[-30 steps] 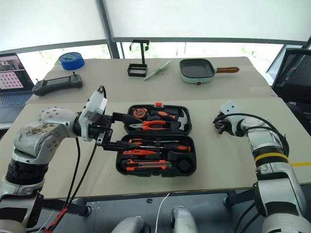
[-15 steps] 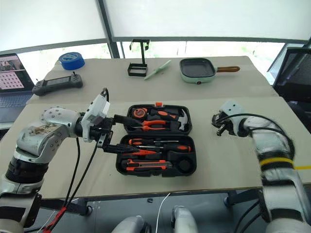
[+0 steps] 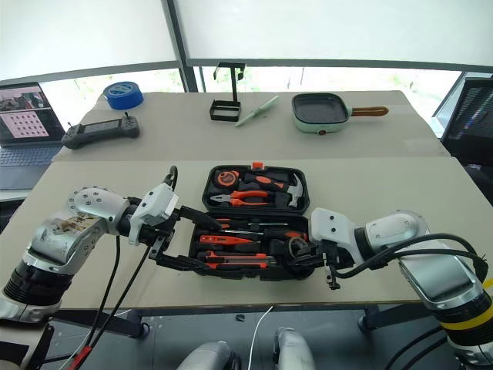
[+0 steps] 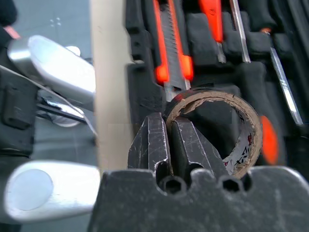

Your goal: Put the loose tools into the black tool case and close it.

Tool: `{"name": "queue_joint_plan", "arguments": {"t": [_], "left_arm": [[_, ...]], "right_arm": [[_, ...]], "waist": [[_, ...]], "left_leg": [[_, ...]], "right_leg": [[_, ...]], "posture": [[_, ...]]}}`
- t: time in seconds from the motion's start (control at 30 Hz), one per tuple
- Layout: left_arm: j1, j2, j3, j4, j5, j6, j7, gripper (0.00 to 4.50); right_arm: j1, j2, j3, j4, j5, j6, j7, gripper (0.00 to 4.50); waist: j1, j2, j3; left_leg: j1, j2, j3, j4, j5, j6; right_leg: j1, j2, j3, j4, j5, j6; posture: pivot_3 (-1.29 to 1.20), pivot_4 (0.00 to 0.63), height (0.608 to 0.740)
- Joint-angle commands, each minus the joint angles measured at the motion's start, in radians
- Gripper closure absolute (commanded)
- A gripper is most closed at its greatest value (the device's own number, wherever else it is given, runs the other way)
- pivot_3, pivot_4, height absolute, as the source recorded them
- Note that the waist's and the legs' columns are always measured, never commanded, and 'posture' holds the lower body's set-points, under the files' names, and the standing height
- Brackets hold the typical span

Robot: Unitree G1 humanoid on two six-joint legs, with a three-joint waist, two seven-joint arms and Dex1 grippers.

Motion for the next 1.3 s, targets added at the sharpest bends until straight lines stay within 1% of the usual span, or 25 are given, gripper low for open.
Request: {"name": "queue_joint_plan", "arguments": {"t": [0.03, 0.2, 0.33, 0.53, 0.57, 0.6, 0.63, 0.73, 0.77, 0.8, 0.9, 0.97, 1.1, 1.17, 1.2, 1.23, 1.27, 1.3], "left_arm": [[0.009, 0.037, 0.051, -0.097, -0.043, 0.021, 0.004, 0.00], [0.033, 0.060, 0.077, -0.160, -0.075, 0.053, 0.027, 0.00], [0.040, 0.062, 0.083, -0.184, -0.086, 0.065, 0.045, 0.00], [0.037, 0.056, 0.072, -0.179, -0.087, 0.063, 0.057, 0.00], [0.009, 0.037, 0.050, -0.141, -0.070, 0.054, 0.056, 0.00], [-0.017, 0.021, 0.031, -0.108, -0.055, 0.047, 0.055, 0.00], [-0.035, 0.009, 0.018, -0.082, -0.044, 0.041, 0.053, 0.00], [-0.055, -0.001, 0.007, -0.048, -0.029, 0.029, 0.042, 0.00], [-0.056, -0.001, 0.007, -0.043, -0.027, 0.026, 0.040, 0.00], [-0.057, -0.001, 0.007, -0.038, -0.024, 0.023, 0.037, 0.00], [-0.054, -0.002, 0.009, -0.023, -0.017, 0.011, 0.033, 0.00], [-0.040, 0.001, 0.018, -0.011, -0.005, 0.000, 0.043, 0.00], [0.002, 0.013, 0.053, 0.079, 0.068, -0.041, 0.121, 0.00], [0.027, 0.021, 0.084, 0.146, 0.102, -0.077, 0.164, 0.00], [0.037, 0.027, 0.099, 0.172, 0.112, -0.091, 0.178, 0.25], [0.049, 0.038, 0.114, 0.197, 0.122, -0.101, 0.188, 0.53], [0.061, 0.048, 0.127, 0.219, 0.132, -0.112, 0.195, 0.66], [0.073, 0.056, 0.135, 0.241, 0.146, -0.126, 0.204, 1.12]], "right_arm": [[-0.007, -0.017, 0.002, -0.015, -0.013, -0.029, 0.016, 4.44], [-0.008, -0.011, 0.012, -0.058, -0.001, -0.011, 0.029, 4.44], [0.012, -0.039, 0.020, -0.070, -0.024, -0.017, 0.041, 4.44], [0.013, -0.062, 0.032, -0.053, -0.045, -0.025, 0.035, 4.44], [0.008, -0.055, 0.036, -0.046, -0.054, -0.022, 0.023, 4.44], [0.005, -0.051, 0.037, -0.045, -0.054, -0.020, 0.021, 3.70], [0.005, -0.048, 0.034, -0.050, -0.047, -0.014, 0.024, 3.50], [0.011, -0.049, 0.019, -0.086, -0.013, -0.002, 0.044, 2.49], [0.011, -0.047, 0.014, -0.096, -0.001, 0.006, 0.046, 2.24], [0.011, -0.046, 0.009, -0.104, 0.009, 0.012, 0.044, 1.80], [0.009, -0.047, -0.011, -0.124, 0.032, 0.028, 0.030, 0.79], [0.006, -0.049, -0.057, -0.124, 0.073, 0.054, 0.018, 0.11], [-0.005, -0.045, -0.199, -0.044, 0.166, 0.142, -0.026, 0.11], [0.003, -0.042, -0.251, 0.022, 0.171, 0.157, -0.059, 0.67], [0.012, -0.042, -0.267, 0.054, 0.162, 0.150, -0.070, 0.81], [0.024, -0.044, -0.275, 0.092, 0.142, 0.129, -0.081, 1.17], [0.035, -0.045, -0.278, 0.125, 0.122, 0.105, -0.090, 1.34], [0.043, -0.045, -0.277, 0.158, 0.102, 0.080, -0.097, 1.76]], "waist": [[-0.001, 0.000, 0.000], [0.000, -0.001, 0.000], [0.001, -0.001, 0.000], [0.000, -0.001, 0.000], [0.000, -0.001, 0.000], [0.002, -0.001, 0.000], [0.005, -0.001, 0.001], [0.003, -0.001, 0.001], [0.000, -0.001, 0.001], [-0.001, -0.001, 0.001], [-0.003, -0.001, 0.001], [-0.002, -0.001, 0.001], [0.002, -0.001, 0.001], [0.001, -0.002, 0.001], [0.001, -0.002, 0.001], [0.001, -0.002, 0.001], [0.000, -0.002, 0.001], [0.000, -0.002, 0.001]], "left_leg": [[-0.001, 0.000, 0.000, 0.000, 0.000, 0.000], [0.000, 0.000, 0.000, 0.000, 0.000, 0.000], [0.000, 0.000, -0.001, 0.000, 0.000, 0.000], [0.000, 0.000, -0.001, 0.000, 0.000, 0.000], [0.000, 0.000, -0.001, 0.000, 0.000, 0.000], [0.000, 0.000, 0.000, 0.000, 0.000, 0.000], [0.000, 0.000, -0.001, 0.000, 0.000, 0.000], [0.000, 0.000, 0.000, 0.001, 0.000, 0.000], [0.000, 0.000, -0.001, 0.000, 0.000, 0.000], [0.000, 0.000, -0.001, 0.000, 0.000, 0.000], [0.000, 0.000, 0.000, 0.000, 0.000, 0.000], [0.000, 0.000, 0.000, 0.000, 0.000, 0.000], [0.001, 0.000, -0.001, 0.000, 0.000, 0.000], [0.001, 0.000, -0.001, 0.000, 0.000, 0.000], [0.001, 0.000, -0.001, 0.000, 0.000, 0.000], [0.001, 0.000, -0.001, 0.000, 0.000, 0.000], [0.001, 0.000, -0.001, 0.000, 0.000, 0.000], [0.001, 0.000, -0.001, -0.001, 0.000, 0.000]], "right_leg": [[0.000, 0.000, 0.000, -0.001, 0.000, 0.000], [0.000, -0.001, 0.000, -0.001, 0.000, 0.000], [0.001, 0.000, 0.000, -0.001, 0.000, 0.000], [0.001, 0.000, 0.000, -0.001, 0.000, 0.000], [0.001, 0.000, 0.000, -0.001, 0.000, 0.000], [0.001, 0.000, 0.000, -0.001, 0.000, 0.000], [0.001, 0.000, 0.000, -0.001, 0.000, 0.000], [0.002, 0.000, 0.000, -0.001, 0.000, 0.000], [0.002, 0.000, 0.000, -0.001, 0.000, 0.000], [0.001, 0.000, 0.000, -0.001, 0.000, 0.000], [0.001, 0.000, -0.001, -0.001, 0.000, 0.000], [0.001, 0.000, -0.001, -0.001, 0.000, 0.000], [0.002, -0.001, -0.001, -0.001, 0.000, 0.000], [0.002, -0.001, -0.001, -0.001, 0.000, 0.000], [0.001, 0.000, -0.001, -0.001, 0.000, 0.000], [0.001, 0.000, -0.001, -0.001, 0.000, 0.000], [0.001, 0.000, -0.001, -0.001, 0.000, 0.000], [0.001, 0.000, -0.001, -0.001, 0.000, 0.000]], "posture": [[0.00, 0.150, 0.740], [0.00, 0.150, 0.740], [0.00, 0.150, 0.740], [0.00, 0.150, 0.740], [0.00, 0.150, 0.740], [0.00, 0.150, 0.740], [0.00, 0.150, 0.740], [0.00, 0.150, 0.740], [0.00, 0.150, 0.740], [0.00, 0.150, 0.740], [0.00, 0.150, 0.740], [0.00, 0.150, 0.740], [0.00, 0.150, 0.740], [0.00, 0.150, 0.740], [0.00, 0.150, 0.740], [0.00, 0.150, 0.740], [0.00, 0.150, 0.740], [0.00, 0.150, 0.740]]}}
